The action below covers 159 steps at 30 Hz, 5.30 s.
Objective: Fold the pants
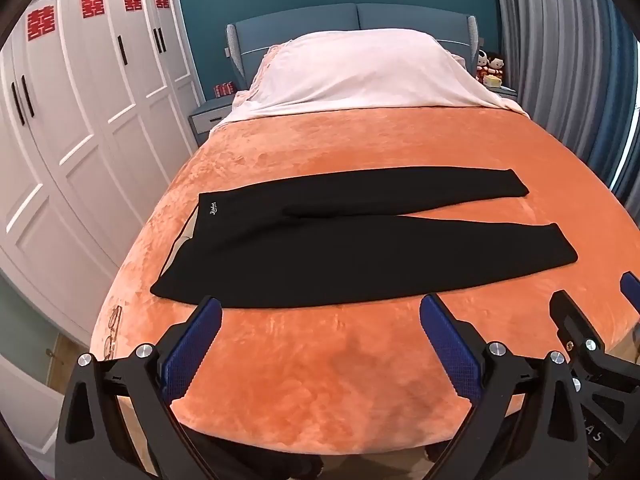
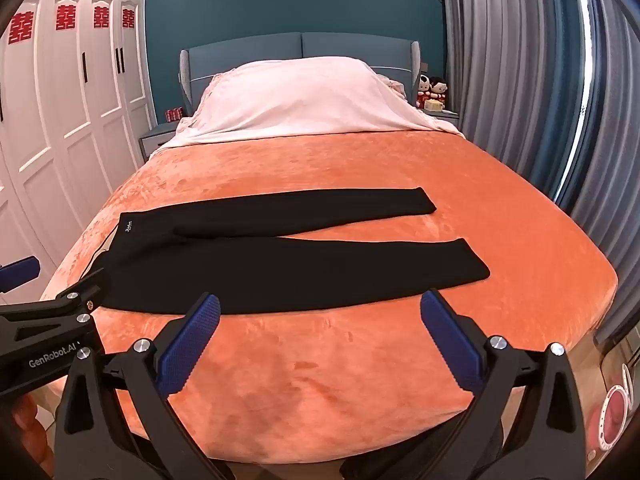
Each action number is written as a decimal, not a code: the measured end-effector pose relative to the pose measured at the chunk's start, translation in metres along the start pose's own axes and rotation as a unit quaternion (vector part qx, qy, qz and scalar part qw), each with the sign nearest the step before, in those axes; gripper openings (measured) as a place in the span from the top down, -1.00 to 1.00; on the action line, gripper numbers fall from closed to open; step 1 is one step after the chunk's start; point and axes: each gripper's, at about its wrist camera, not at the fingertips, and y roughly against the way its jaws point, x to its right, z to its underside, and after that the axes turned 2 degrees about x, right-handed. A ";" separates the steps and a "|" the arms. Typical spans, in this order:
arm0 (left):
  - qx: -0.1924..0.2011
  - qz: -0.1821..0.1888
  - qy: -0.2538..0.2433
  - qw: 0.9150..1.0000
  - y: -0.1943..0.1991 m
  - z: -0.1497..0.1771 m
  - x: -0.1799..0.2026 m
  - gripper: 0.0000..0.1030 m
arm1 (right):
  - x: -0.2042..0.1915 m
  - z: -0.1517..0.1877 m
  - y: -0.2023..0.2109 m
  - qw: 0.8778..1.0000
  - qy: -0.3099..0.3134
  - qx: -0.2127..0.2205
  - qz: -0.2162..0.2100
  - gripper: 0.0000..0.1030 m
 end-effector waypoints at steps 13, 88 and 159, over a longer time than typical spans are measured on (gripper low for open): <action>-0.002 -0.003 0.004 1.000 -0.003 0.004 -0.005 -0.90 | -0.005 0.000 -0.001 1.000 0.008 0.000 0.004 -0.91; -0.020 -0.011 -0.004 1.000 -0.020 0.014 -0.015 -0.90 | -0.010 0.007 -0.024 1.000 0.006 -0.025 -0.004 -0.91; -0.211 -0.015 0.146 0.966 -0.289 -0.013 -0.300 0.87 | 0.247 -0.049 -0.310 0.989 -0.034 -0.136 -0.052 0.82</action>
